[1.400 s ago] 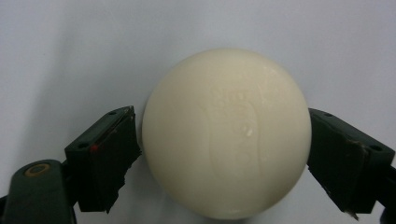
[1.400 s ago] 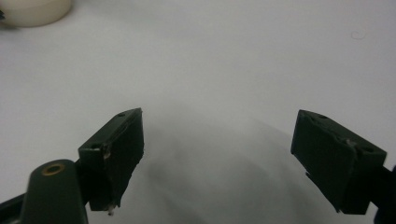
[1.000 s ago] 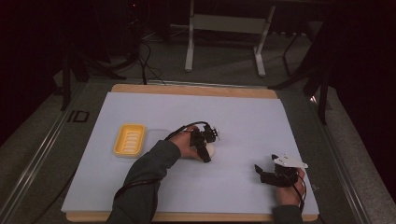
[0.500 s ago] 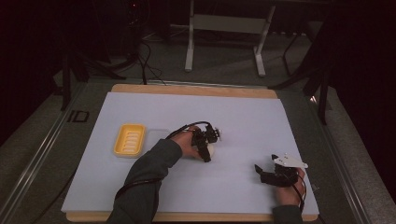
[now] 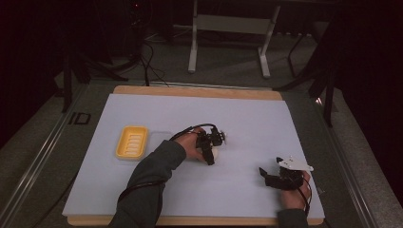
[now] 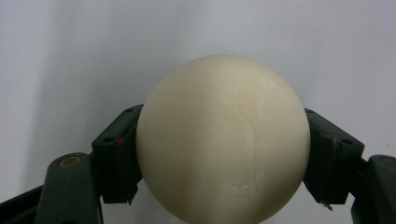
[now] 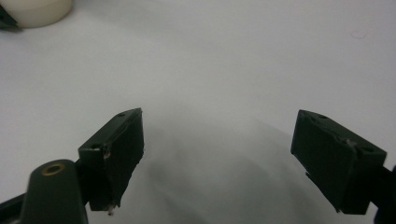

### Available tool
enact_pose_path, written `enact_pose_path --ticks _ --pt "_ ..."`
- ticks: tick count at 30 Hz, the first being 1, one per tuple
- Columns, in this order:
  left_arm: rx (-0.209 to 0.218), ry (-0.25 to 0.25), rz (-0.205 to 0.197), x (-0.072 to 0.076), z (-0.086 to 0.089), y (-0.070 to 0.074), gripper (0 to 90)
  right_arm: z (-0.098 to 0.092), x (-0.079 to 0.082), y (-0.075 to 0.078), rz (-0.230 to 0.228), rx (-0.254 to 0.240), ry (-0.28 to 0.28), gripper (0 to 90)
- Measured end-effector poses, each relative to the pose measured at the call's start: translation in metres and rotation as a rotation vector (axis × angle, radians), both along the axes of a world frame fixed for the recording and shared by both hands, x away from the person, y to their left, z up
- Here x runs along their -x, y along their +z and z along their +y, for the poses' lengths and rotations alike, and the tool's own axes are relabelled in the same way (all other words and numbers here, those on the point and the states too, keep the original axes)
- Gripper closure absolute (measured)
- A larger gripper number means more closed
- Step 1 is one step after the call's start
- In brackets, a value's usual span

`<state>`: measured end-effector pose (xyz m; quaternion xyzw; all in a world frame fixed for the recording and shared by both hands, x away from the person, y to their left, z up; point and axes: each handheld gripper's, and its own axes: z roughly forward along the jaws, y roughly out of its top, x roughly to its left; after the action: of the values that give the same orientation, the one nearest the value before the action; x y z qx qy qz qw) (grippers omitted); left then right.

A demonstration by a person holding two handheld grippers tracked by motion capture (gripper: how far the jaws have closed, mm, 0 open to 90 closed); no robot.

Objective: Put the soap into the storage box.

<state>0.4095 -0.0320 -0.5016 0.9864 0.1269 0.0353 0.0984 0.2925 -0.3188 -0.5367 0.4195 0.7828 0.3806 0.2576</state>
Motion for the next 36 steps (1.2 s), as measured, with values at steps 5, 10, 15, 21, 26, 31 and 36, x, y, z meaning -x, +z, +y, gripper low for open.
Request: enact_pose_path --ticks 5,10,15,21,26,31,36 --pt "-0.004 -0.003 0.010 -0.001 0.001 0.003 25.5 0.000 0.000 0.000 0.000 0.001 0.001 17.1" --pt "-0.002 -0.002 0.015 -0.002 0.002 0.007 25.5 0.000 0.000 0.000 0.001 0.001 0.001 17.1" --pt "-0.005 -0.003 0.022 -0.002 0.004 0.009 25.5 0.000 0.000 0.000 0.001 0.000 0.000 17.1" --pt "0.000 0.005 0.024 -0.004 0.009 0.014 25.5 0.000 0.000 0.000 0.000 0.000 0.000 17.1" --pt "0.001 0.015 0.027 -0.005 0.014 0.018 25.5 0.000 0.000 0.000 0.001 0.000 0.000 17.1" --pt "0.004 0.024 0.029 -0.006 0.018 0.021 25.5 0.000 0.000 0.000 0.000 0.000 0.000 17.1" --pt "0.022 0.014 0.031 -0.006 0.021 0.024 25.5 0.000 0.000 0.000 0.001 0.000 0.001 17.1"
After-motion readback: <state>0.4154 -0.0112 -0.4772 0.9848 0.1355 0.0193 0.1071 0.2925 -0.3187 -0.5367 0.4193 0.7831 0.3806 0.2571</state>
